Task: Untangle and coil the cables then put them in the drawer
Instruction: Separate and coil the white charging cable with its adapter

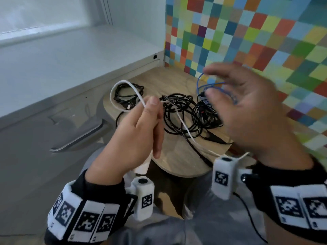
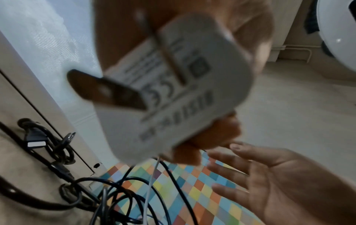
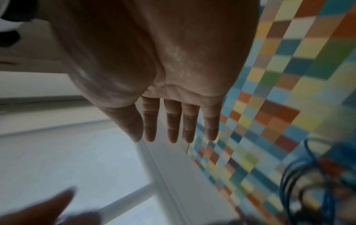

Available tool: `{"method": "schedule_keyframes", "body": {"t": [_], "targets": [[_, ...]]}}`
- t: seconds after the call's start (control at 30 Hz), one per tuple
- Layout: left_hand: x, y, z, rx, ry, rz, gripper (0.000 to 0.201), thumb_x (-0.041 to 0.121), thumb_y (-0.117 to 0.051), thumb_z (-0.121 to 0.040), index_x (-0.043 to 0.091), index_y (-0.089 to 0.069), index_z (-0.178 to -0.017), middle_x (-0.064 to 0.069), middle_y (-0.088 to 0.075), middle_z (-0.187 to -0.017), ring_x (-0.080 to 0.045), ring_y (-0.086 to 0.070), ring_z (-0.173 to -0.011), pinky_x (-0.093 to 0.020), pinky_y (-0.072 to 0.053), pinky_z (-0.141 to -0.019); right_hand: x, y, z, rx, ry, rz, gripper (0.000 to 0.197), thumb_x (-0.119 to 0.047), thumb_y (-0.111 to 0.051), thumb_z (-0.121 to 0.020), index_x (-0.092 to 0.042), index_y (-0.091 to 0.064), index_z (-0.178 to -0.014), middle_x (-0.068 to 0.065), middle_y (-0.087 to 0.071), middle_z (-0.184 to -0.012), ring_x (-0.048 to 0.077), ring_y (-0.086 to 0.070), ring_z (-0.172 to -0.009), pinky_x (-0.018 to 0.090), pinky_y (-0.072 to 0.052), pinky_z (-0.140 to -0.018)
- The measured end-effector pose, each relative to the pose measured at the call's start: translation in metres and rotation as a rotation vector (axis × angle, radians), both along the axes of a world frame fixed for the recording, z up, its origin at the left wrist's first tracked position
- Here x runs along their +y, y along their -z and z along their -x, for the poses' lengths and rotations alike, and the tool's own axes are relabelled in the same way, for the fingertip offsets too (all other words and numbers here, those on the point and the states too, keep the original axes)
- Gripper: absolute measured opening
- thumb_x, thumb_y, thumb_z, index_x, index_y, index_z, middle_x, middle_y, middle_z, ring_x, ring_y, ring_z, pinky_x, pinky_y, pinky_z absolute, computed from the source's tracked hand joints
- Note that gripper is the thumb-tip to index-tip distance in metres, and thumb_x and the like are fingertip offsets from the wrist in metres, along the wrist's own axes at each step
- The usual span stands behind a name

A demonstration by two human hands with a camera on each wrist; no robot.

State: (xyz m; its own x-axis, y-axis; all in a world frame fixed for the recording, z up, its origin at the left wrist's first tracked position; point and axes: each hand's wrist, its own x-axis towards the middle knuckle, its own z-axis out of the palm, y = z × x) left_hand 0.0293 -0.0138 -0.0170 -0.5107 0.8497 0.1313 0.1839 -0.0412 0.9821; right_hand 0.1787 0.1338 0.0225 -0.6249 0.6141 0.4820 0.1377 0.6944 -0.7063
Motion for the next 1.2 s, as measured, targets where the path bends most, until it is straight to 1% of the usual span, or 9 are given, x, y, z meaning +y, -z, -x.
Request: {"method": "schedule_keyframes", "body": {"t": [0.2,0.3,0.47,0.63,0.73,0.83,0.93,1.1,1.2], "targets": [[-0.018,-0.012,-0.002,-0.233,0.558,-0.016,0.058,0.053,-0.04,-0.105,0.004,-0.043,-0.075,-0.01,-0.041,-0.041,-0.028,-0.04,-0.034,-0.048,-0.043,-0.053,-0.031,0.02,0.027,-0.119,-0.519,0.126,0.067,0.004,-0.056,-0.1,-0.04,-0.045,-0.149,-0.02,-0.02,-0.167,-0.005,-0.009,-0.155,0.04,-0.023,-0.128],[-0.025,-0.018,0.004,-0.207,0.596,-0.017,0.065,0.059,-0.033,-0.1,0.004,-0.045,-0.068,-0.011,-0.041,-0.041,-0.029,-0.041,-0.034,-0.059,-0.04,-0.053,-0.03,0.019,0.029,-0.162,-0.533,0.162,0.046,-0.001,-0.064,-0.098,-0.035,-0.061,-0.128,-0.013,-0.014,-0.172,-0.006,-0.011,-0.155,0.037,-0.024,-0.128],[-0.024,-0.019,0.0,-0.175,0.621,0.018,0.065,0.056,-0.025,-0.1,0.008,-0.05,-0.064,-0.009,-0.043,-0.04,-0.026,-0.044,-0.036,-0.062,-0.044,-0.057,-0.031,0.01,0.034,-0.11,-0.528,0.088,0.074,0.006,-0.059,-0.098,-0.032,-0.035,-0.156,-0.018,-0.013,-0.17,-0.003,-0.005,-0.157,0.025,-0.017,-0.128],[-0.024,-0.021,-0.002,-0.093,0.653,0.044,0.067,0.064,-0.033,-0.101,0.012,-0.057,-0.067,-0.006,-0.049,-0.043,-0.027,-0.047,-0.04,-0.058,-0.049,-0.064,-0.023,0.011,0.038,-0.185,-0.585,0.049,0.047,0.003,-0.063,-0.095,-0.029,-0.063,-0.13,-0.002,-0.017,-0.172,0.001,-0.013,-0.157,0.02,-0.021,-0.125],[-0.021,-0.019,-0.003,-0.051,0.633,0.028,0.061,0.058,-0.039,-0.103,0.012,-0.059,-0.069,-0.002,-0.051,-0.045,-0.031,-0.049,-0.039,-0.069,-0.043,-0.058,-0.021,0.014,0.036,-0.139,-0.599,0.121,0.013,-0.005,-0.065,-0.097,-0.016,-0.061,-0.103,-0.001,-0.051,-0.155,0.002,-0.033,-0.15,0.027,-0.029,-0.123],[-0.018,-0.015,0.004,0.046,0.501,-0.011,0.046,0.038,-0.049,-0.105,0.014,-0.059,-0.068,0.002,-0.051,-0.046,-0.029,-0.051,-0.042,-0.048,-0.048,-0.054,-0.016,0.018,0.034,0.029,-0.564,0.241,0.011,-0.002,-0.061,-0.098,-0.006,-0.052,-0.095,0.01,-0.074,-0.111,0.014,-0.064,-0.125,0.039,-0.048,-0.111],[-0.016,-0.011,0.012,0.093,0.297,-0.081,0.037,0.029,-0.052,-0.106,0.014,-0.064,-0.075,0.001,-0.053,-0.051,-0.017,-0.053,-0.045,-0.029,-0.048,-0.054,-0.01,0.019,0.029,0.224,-0.491,0.308,0.015,0.005,-0.061,-0.096,-0.003,-0.049,-0.097,0.027,-0.069,-0.1,0.024,-0.069,-0.116,0.037,-0.052,-0.106],[-0.012,-0.008,0.011,0.069,0.205,-0.181,0.024,0.024,-0.05,-0.104,0.018,-0.071,-0.095,0.002,-0.058,-0.059,-0.022,-0.055,-0.051,-0.07,-0.049,-0.064,-0.007,0.017,0.027,0.367,-0.427,0.26,0.017,0.01,-0.06,-0.097,-0.002,-0.048,-0.102,0.017,-0.069,-0.098,0.024,-0.07,-0.112,0.037,-0.049,-0.109],[-0.014,-0.009,0.004,-0.006,0.329,-0.155,0.018,0.014,-0.051,-0.103,0.014,-0.068,-0.103,-0.002,-0.057,-0.061,-0.022,-0.052,-0.048,-0.056,-0.049,-0.055,-0.009,0.014,0.026,0.434,-0.466,0.332,0.014,0.007,-0.057,-0.098,-0.004,-0.049,-0.1,0.013,-0.06,-0.082,0.02,-0.072,-0.095,0.054,-0.053,-0.103]]}}
